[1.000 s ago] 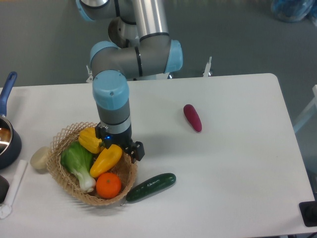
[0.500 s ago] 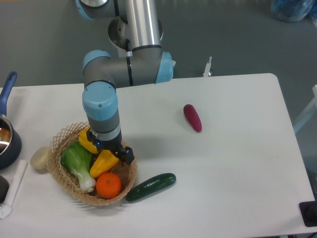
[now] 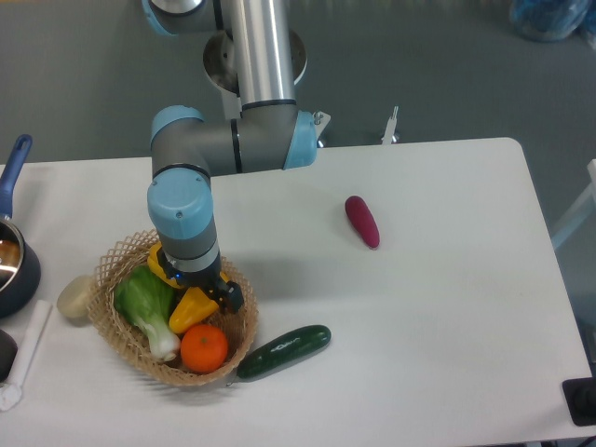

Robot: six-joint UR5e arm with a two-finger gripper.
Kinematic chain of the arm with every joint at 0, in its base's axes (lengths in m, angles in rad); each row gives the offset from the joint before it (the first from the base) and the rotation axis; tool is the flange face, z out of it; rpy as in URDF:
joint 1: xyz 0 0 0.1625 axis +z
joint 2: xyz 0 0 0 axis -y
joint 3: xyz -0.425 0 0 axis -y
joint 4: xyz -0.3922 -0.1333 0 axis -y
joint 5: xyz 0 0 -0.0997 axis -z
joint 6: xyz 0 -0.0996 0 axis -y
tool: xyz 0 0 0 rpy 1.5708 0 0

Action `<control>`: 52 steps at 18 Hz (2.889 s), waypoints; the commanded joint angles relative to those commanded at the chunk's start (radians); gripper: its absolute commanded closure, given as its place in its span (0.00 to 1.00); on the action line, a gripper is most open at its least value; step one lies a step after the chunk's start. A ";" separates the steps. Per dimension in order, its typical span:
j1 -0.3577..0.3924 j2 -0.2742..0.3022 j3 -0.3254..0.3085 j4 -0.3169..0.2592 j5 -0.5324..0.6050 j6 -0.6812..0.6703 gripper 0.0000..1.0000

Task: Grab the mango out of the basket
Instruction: 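Close the gripper on the yellow fruit beside the yellow pepper, then lift the grasped yellow fruit up out of the basket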

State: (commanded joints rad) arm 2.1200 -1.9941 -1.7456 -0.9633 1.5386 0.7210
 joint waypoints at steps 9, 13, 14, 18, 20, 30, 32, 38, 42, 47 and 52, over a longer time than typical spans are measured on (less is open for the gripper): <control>-0.009 -0.017 -0.002 0.000 0.006 -0.003 0.00; -0.009 -0.018 0.000 -0.003 0.008 -0.005 0.23; -0.009 -0.018 0.000 -0.003 0.008 -0.005 0.34; -0.009 -0.011 0.003 -0.006 0.006 -0.005 0.82; -0.009 -0.008 0.011 -0.006 0.002 -0.005 0.96; 0.049 0.087 0.060 -0.008 -0.034 0.008 0.97; 0.080 0.119 0.069 -0.006 -0.063 0.011 0.97; 0.169 0.201 0.119 -0.005 -0.152 0.003 0.97; 0.236 0.236 0.161 -0.005 -0.264 -0.021 0.97; 0.328 0.239 0.225 0.040 -0.454 -0.116 0.96; 0.376 0.227 0.261 0.054 -0.485 -0.121 0.97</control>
State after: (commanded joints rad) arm 2.4958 -1.7671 -1.4849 -0.9097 1.0538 0.5998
